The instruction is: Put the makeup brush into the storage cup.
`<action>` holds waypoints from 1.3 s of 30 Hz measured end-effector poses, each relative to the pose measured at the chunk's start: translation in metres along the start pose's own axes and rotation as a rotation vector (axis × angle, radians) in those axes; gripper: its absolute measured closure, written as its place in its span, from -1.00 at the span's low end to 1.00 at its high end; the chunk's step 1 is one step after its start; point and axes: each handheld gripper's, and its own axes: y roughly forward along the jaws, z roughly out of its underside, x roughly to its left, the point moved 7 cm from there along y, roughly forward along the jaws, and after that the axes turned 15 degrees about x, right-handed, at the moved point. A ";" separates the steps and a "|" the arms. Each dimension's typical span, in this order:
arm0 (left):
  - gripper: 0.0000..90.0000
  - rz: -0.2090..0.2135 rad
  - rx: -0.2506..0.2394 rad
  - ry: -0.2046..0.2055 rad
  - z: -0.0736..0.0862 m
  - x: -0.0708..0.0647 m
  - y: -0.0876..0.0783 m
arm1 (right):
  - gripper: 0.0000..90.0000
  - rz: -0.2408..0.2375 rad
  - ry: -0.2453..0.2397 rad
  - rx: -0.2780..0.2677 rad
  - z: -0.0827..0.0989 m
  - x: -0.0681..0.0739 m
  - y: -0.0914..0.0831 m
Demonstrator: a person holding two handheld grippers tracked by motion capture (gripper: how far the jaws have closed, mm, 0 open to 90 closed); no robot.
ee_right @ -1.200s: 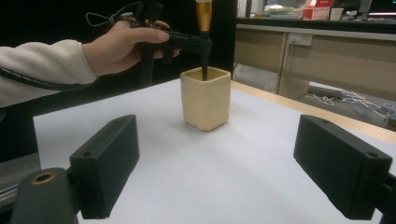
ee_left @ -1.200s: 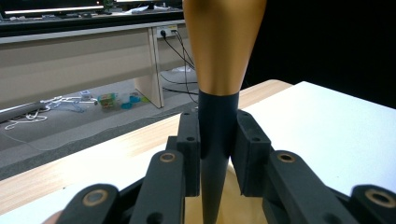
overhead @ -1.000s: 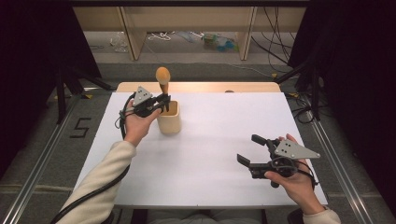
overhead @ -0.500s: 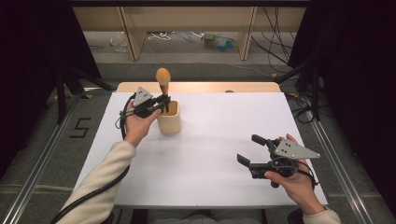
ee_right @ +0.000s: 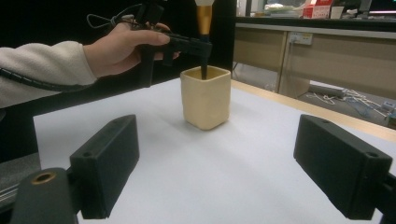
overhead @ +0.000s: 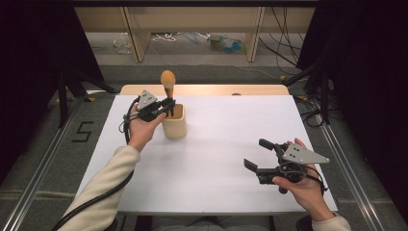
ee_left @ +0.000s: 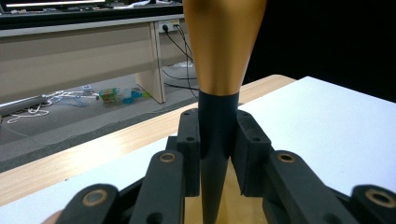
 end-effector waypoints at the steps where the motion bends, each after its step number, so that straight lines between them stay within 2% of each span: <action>1: 0.65 0.001 0.000 -0.001 0.000 0.000 0.000 | -0.66 0.009 -0.019 -0.013 -0.001 -0.002 0.000; 14: 0.64 0.006 0.010 -0.002 0.003 0.002 0.002 | -0.66 0.007 -0.016 -0.011 -0.001 -0.001 0.001; 16: 0.63 0.024 0.001 -0.007 0.003 0.001 0.002 | -0.66 0.004 -0.016 -0.010 -0.001 -0.001 0.000; 17: 0.53 0.032 -0.024 -0.014 0.002 0.001 0.001 | -0.66 0.004 -0.016 -0.009 -0.001 -0.001 0.000; 20: -0.36 0.021 -0.055 -0.047 -0.003 0.004 -0.003 | -0.66 0.014 -0.018 -0.023 -0.002 -0.002 0.001; 21: -0.60 0.019 -0.061 -0.055 -0.004 0.004 -0.004 | -0.66 0.006 -0.021 -0.017 -0.001 -0.001 0.000; 22: -0.73 0.014 -0.063 -0.058 -0.004 0.003 -0.006 | -0.66 0.007 -0.021 -0.014 -0.001 -0.002 0.000; 24: -0.87 0.009 -0.059 -0.028 -0.004 0.003 -0.008 | -0.66 0.003 -0.023 -0.007 0.000 -0.002 0.001; 25: -0.91 0.008 -0.060 -0.030 -0.003 0.002 -0.010 | -0.66 0.003 -0.023 -0.006 0.000 -0.001 0.001; 26: -0.92 0.011 -0.059 -0.016 -0.003 0.001 -0.011 | -0.66 0.003 -0.023 -0.007 0.000 -0.001 0.001; 30: -0.94 0.022 -0.076 -0.029 -0.004 -0.001 -0.017 | -0.66 0.001 -0.017 -0.004 0.000 -0.001 0.000; 36: -0.96 0.024 -0.084 -0.010 -0.003 -0.006 -0.028 | -0.66 0.005 -0.020 -0.001 0.000 -0.002 0.000; 38: -0.97 0.039 -0.091 -0.024 -0.001 -0.010 -0.033 | -0.66 0.003 -0.021 0.003 0.001 -0.002 0.000; 39: -0.97 0.046 -0.090 -0.016 0.000 -0.012 -0.036 | -0.67 -0.001 -0.015 -0.004 0.000 -0.001 0.000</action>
